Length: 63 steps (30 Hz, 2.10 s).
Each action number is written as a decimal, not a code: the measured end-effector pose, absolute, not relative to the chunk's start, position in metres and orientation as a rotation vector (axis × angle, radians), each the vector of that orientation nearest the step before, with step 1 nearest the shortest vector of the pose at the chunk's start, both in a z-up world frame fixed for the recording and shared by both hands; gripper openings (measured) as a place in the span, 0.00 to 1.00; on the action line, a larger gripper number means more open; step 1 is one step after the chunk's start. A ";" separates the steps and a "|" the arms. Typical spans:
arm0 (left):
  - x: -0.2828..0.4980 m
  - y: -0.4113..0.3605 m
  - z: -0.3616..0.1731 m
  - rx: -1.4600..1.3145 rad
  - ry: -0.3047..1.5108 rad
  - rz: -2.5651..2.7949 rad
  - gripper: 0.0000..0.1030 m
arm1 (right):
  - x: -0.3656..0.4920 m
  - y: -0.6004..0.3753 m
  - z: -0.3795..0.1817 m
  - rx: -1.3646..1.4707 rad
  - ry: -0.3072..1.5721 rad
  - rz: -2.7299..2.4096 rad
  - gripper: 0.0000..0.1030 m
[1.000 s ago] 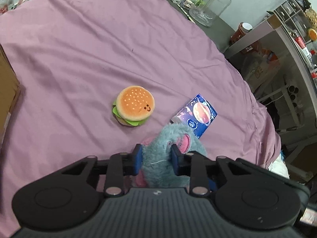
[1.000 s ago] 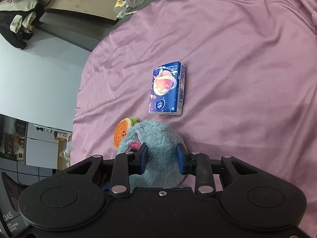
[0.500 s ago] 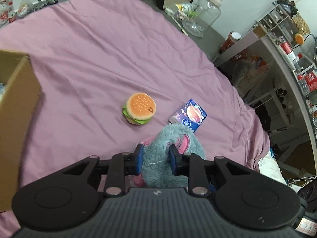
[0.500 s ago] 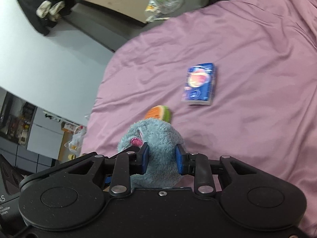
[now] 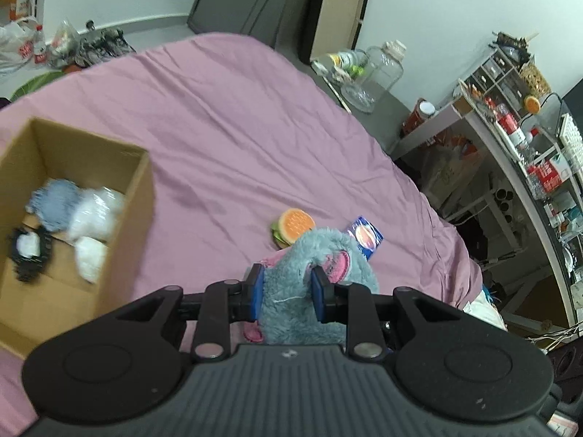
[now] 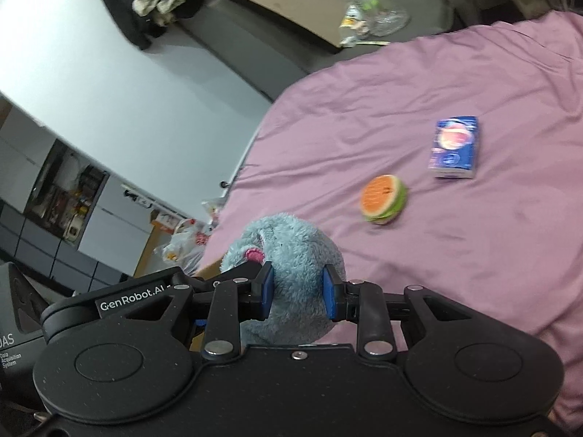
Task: Organize soft objects
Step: 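Carry the grey plush over the cardboard box and release it inside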
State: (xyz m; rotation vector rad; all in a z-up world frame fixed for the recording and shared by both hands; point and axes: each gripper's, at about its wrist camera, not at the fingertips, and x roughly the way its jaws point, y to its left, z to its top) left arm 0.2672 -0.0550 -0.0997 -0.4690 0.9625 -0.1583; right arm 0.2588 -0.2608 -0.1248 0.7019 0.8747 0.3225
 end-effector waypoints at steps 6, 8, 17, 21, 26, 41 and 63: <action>0.256 -0.021 -0.083 -0.477 0.931 -0.155 0.25 | 0.253 -0.229 -0.114 0.671 0.867 0.373 0.26; 0.252 -0.013 -0.080 -0.469 0.920 -0.146 0.25 | 0.252 -0.219 -0.112 0.661 0.870 0.386 0.26; 0.236 0.033 -0.079 -0.500 0.898 -0.117 0.25 | 0.251 -0.176 -0.110 0.645 0.898 0.438 0.26; 0.231 0.056 -0.081 -0.517 0.893 -0.102 0.25 | 0.249 -0.152 -0.110 0.614 0.908 0.453 0.26; 0.227 0.082 -0.088 -0.533 0.895 -0.081 0.25 | 0.248 -0.124 -0.114 0.559 0.928 0.467 0.26; 0.223 0.140 -0.128 -0.607 0.959 -0.026 0.25 | 0.248 -0.066 -0.133 0.413 1.001 0.485 0.27; 0.227 0.144 -0.118 -0.498 0.956 0.065 0.36 | 0.239 -0.075 -0.115 0.355 1.054 0.534 0.46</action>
